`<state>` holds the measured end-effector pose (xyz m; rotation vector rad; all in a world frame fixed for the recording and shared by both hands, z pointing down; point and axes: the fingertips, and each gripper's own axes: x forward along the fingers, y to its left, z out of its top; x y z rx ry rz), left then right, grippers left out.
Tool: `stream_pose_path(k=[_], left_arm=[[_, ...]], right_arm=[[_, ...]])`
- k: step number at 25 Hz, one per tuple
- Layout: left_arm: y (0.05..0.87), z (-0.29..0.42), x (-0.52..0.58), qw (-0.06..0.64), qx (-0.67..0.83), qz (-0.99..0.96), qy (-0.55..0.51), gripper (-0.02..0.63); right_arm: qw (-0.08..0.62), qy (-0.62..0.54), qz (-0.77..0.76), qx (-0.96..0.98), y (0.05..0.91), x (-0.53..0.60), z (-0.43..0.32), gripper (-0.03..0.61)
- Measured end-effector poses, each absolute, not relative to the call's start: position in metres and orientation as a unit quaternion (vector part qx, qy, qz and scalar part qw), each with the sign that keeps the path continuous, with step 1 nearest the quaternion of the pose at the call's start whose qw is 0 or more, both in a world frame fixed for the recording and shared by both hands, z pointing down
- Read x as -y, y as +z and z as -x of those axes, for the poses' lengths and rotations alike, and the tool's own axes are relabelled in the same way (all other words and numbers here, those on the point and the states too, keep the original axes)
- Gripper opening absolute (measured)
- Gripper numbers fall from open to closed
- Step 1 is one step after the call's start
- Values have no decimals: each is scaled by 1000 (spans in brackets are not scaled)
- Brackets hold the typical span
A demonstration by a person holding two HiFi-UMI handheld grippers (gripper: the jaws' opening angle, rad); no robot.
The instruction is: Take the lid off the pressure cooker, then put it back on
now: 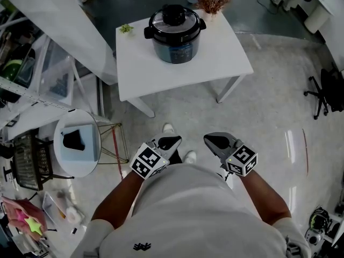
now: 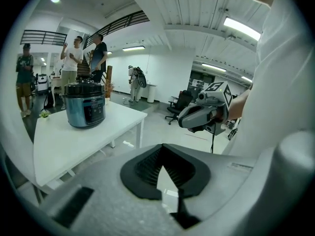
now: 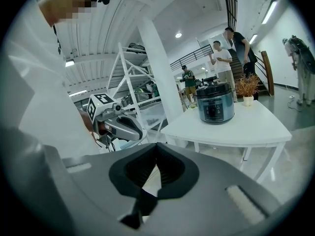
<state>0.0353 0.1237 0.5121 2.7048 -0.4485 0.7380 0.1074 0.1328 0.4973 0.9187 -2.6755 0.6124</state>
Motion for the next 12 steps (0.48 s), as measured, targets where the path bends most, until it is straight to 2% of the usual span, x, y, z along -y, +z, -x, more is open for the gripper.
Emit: stream_pose_path(k=[12], left_arm=[[515,-34,-124,168,158,-940,250,7]], right_arm=[[130,204,-311,919,499,-135,-104,12]])
